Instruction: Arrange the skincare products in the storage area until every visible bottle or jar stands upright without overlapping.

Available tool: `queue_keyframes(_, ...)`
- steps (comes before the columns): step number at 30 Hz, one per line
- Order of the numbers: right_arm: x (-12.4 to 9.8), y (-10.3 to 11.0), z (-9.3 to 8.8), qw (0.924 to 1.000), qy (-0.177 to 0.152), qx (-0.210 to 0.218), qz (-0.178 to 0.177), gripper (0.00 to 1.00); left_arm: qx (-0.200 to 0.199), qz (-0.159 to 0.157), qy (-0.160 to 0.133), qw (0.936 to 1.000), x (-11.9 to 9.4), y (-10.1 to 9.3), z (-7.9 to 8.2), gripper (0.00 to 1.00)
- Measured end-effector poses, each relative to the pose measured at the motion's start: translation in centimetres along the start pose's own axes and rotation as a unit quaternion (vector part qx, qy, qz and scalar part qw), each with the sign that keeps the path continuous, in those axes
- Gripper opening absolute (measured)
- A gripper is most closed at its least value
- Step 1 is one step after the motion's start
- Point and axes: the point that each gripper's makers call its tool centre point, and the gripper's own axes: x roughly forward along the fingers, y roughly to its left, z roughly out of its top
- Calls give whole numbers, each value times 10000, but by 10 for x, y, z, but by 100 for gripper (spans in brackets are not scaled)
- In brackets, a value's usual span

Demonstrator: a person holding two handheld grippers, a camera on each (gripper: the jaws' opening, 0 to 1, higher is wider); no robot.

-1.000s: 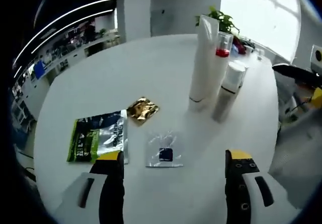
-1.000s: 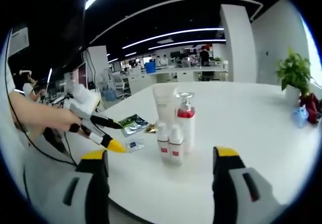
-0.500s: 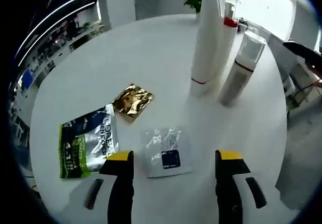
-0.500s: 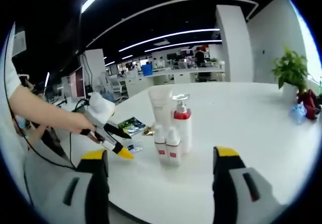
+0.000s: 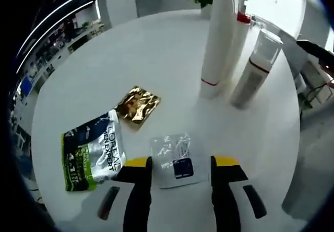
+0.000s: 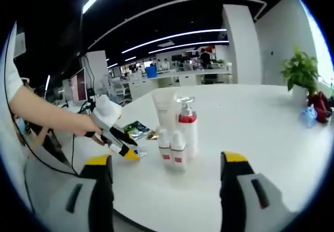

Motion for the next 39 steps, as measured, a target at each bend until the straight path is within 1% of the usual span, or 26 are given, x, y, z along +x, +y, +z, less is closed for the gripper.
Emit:
queue_keyframes(6, 0, -1, 1, 10000, -16, 7, -28, 85, 26, -23, 66, 10000, 0, 1, 0, 38)
queue_keyframes(10, 0, -1, 1, 10000, -32, 25, -34, 85, 189, -50, 138, 9997, -3, 0, -1, 38)
queue_keyframes(15, 0, -1, 1, 10000, -32, 14, -36, 85, 547, -244, 264, 9979, -14, -2, -4, 38)
queue_keyframes(17, 0, -1, 2, 10000, -39, 12, -40, 85, 782, -288, 333, 9960, -21, 0, -7, 38)
queue_keyframes(20, 0, 0, 1, 10000, -23, 10, -18, 85, 1018, -329, 431, 9933, -28, 3, -13, 38)
queue_keyframes(22, 0, 1, 0, 10000, -9, -16, 5, 85, 1129, -355, 474, 9918, -33, 5, -17, 38)
queue_keyframes(24, 1, 3, 0, 10000, 10, -47, 29, 85, 1215, -446, 480, 9904, -37, 5, -20, 38)
queue_keyframes(26, 1, 4, 0, 10000, 25, -71, 45, 85, 1356, -543, 512, 9879, -41, 4, -24, 38)
queue_keyframes(30, 1, 5, -2, 9999, 55, -95, 68, 85, 1765, -808, 661, 9787, -48, 2, -35, 38)
queue_keyframes(33, 1, 6, -2, 9999, 74, -128, 74, 85, 1981, -870, 811, 9729, -53, 5, -43, 38)
queue_keyframes(36, 2, 6, -3, 9998, 103, -151, 84, 85, 2089, -955, 848, 9696, -58, 8, -46, 38)
queue_keyframes(39, 3, 7, -4, 9997, 132, -170, 94, 85, 2336, -1078, 872, 9624, -60, 8, -49, 38)
